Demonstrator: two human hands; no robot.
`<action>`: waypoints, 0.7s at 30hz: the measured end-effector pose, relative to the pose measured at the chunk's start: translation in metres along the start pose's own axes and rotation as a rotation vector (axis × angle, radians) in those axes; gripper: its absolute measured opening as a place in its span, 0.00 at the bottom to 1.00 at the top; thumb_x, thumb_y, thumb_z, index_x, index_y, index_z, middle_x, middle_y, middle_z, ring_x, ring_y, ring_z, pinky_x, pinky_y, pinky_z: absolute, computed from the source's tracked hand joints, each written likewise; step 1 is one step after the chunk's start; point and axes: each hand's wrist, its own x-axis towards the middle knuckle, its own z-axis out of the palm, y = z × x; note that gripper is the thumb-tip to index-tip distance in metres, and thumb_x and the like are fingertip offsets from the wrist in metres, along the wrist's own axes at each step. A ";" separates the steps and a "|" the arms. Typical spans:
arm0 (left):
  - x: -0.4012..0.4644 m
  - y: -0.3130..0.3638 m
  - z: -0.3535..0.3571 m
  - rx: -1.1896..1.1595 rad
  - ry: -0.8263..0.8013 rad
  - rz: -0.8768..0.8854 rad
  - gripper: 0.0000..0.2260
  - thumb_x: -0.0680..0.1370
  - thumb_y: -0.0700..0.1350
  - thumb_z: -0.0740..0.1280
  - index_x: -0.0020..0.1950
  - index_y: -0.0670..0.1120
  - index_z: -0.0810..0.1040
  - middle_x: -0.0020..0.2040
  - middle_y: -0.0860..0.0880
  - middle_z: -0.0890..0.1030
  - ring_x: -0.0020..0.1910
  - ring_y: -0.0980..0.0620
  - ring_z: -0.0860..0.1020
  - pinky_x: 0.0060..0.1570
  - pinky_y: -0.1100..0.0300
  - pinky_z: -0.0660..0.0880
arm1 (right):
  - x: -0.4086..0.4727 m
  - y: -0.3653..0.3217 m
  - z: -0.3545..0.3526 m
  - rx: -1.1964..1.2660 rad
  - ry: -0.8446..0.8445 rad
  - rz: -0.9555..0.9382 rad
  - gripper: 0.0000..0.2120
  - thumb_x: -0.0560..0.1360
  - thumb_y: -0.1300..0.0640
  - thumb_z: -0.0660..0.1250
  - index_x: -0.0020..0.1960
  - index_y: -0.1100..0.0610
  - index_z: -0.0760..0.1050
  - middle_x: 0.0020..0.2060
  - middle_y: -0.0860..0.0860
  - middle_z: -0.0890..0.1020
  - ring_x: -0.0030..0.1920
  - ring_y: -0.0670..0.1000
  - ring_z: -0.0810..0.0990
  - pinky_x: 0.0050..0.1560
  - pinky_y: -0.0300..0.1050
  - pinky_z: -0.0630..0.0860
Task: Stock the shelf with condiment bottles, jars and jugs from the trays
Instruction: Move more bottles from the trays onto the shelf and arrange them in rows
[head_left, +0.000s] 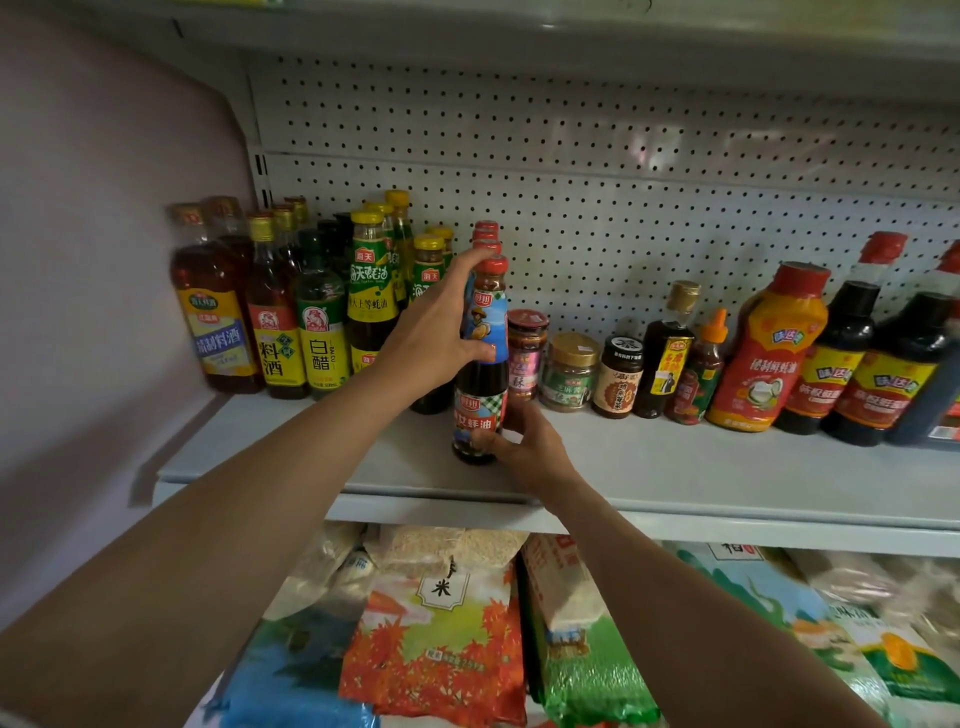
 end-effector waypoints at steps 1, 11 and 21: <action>0.001 -0.001 0.001 0.004 0.005 0.000 0.47 0.67 0.41 0.80 0.74 0.64 0.56 0.61 0.51 0.78 0.54 0.53 0.80 0.51 0.56 0.78 | 0.000 0.000 0.000 -0.007 0.001 -0.007 0.31 0.72 0.46 0.76 0.70 0.52 0.70 0.61 0.46 0.80 0.60 0.47 0.79 0.58 0.43 0.76; 0.012 -0.008 0.005 0.044 0.028 -0.016 0.47 0.67 0.41 0.80 0.74 0.63 0.55 0.60 0.52 0.77 0.53 0.52 0.79 0.48 0.56 0.77 | 0.014 0.001 -0.002 -0.042 -0.038 -0.037 0.33 0.73 0.45 0.75 0.73 0.51 0.66 0.64 0.46 0.79 0.62 0.47 0.78 0.61 0.45 0.75; 0.030 -0.020 0.009 0.046 0.046 -0.044 0.47 0.67 0.39 0.80 0.74 0.63 0.55 0.64 0.50 0.76 0.55 0.51 0.79 0.53 0.47 0.80 | 0.034 0.000 0.004 -0.061 -0.017 -0.048 0.29 0.75 0.47 0.73 0.71 0.53 0.67 0.63 0.50 0.79 0.61 0.49 0.77 0.55 0.41 0.73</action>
